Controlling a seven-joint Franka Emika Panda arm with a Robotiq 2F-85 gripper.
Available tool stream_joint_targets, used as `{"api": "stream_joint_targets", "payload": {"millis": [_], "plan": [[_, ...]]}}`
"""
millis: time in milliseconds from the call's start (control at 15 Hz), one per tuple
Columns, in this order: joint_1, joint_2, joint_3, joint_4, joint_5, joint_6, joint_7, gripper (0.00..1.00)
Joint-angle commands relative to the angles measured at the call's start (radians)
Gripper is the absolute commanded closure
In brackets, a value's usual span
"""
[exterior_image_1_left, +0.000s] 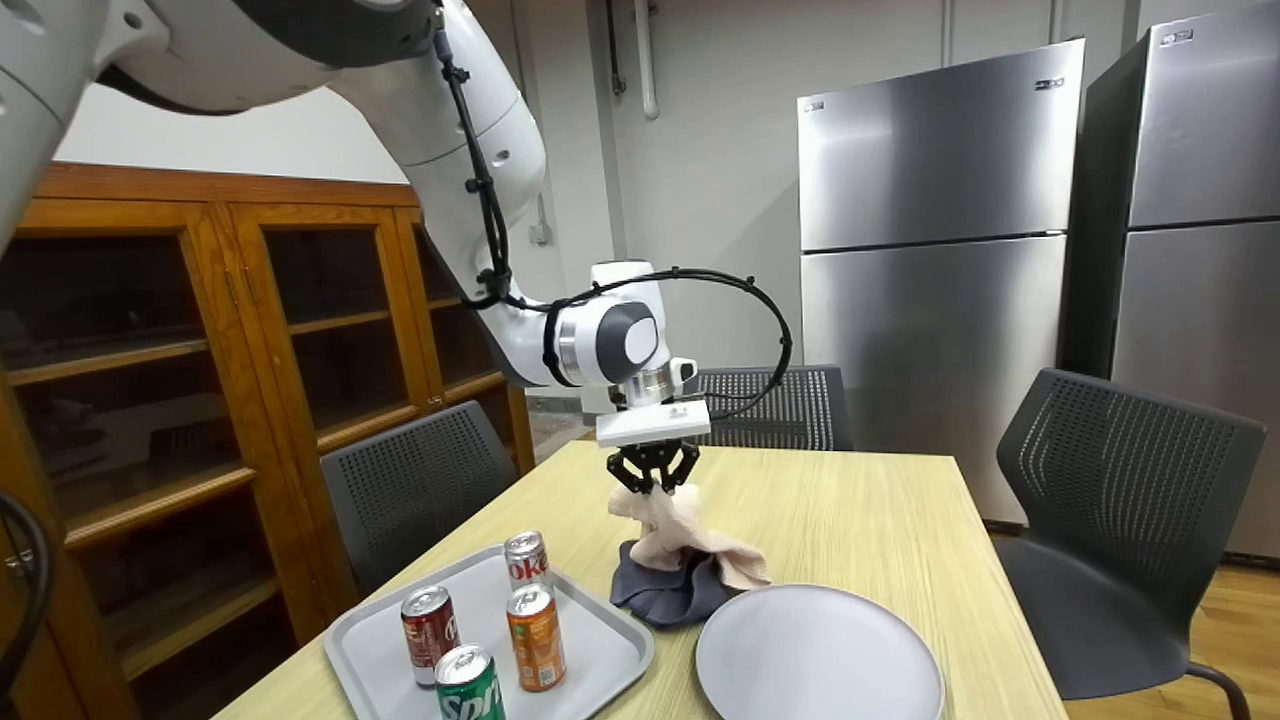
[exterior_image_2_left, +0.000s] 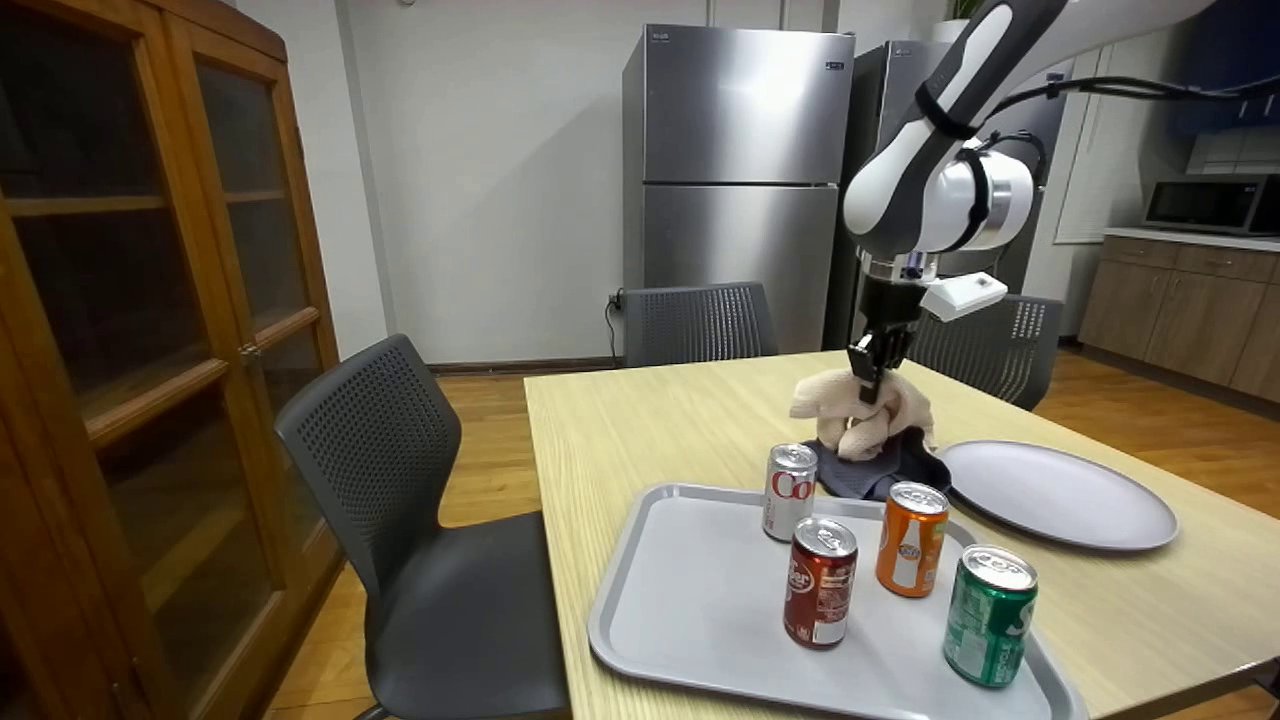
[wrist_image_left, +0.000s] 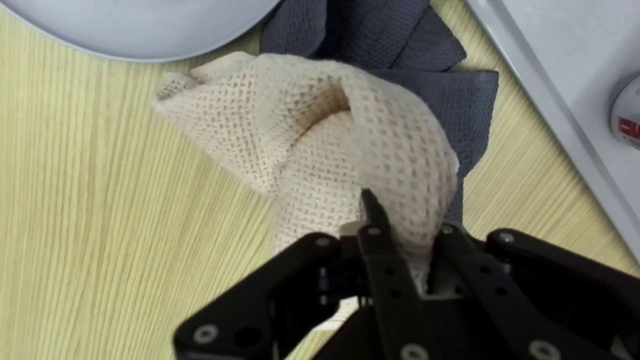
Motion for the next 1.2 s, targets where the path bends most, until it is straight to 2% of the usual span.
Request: {"api": "stream_joint_targets", "payload": {"millis": [0,467,533,667,800,1133], "plan": [[0.01,0.013,-0.017,0.055,-0.037,-0.057,0.049,0.55],[-0.014,-0.032,-0.02,0.064,-0.025,-0.053,0.042,0.03],[-0.02,-0.045,-0.018,0.061,-0.021,-0.052,0.034,0.0],[-0.027,-0.067,-0.021,0.054,-0.023,-0.046,0.03,0.0],[-0.052,-0.107,-0.008,0.046,0.004,-0.119,0.003,0.0],[-0.08,-0.206,-0.016,-0.026,0.038,-0.177,-0.034,0.0]]}}
